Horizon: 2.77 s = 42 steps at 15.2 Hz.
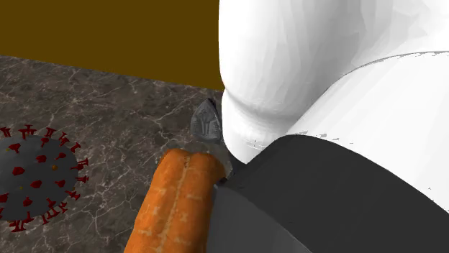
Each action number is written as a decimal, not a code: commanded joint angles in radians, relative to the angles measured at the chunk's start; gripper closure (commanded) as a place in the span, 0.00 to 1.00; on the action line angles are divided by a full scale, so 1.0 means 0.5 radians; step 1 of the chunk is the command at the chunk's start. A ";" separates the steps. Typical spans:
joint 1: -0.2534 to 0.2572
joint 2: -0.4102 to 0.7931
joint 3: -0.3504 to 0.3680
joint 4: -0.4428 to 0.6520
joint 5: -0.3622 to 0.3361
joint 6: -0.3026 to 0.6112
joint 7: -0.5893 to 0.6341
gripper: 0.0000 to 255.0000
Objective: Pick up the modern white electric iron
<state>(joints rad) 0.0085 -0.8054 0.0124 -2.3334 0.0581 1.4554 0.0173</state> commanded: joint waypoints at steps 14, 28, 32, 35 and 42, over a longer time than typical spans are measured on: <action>-0.006 1.560 -0.198 1.682 -0.109 -0.744 -0.417 0.00; -0.011 1.624 -0.201 1.555 -0.117 -0.602 -0.447 1.00; -0.011 1.624 -0.201 1.556 -0.117 -0.602 -0.448 1.00; -0.011 1.626 -0.202 1.559 -0.117 -0.605 -0.448 1.00; -0.014 1.698 -0.204 1.844 -0.113 -0.818 -0.453 1.00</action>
<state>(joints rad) 0.0014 0.0359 -0.0897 -1.4364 0.0009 1.0642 -0.2093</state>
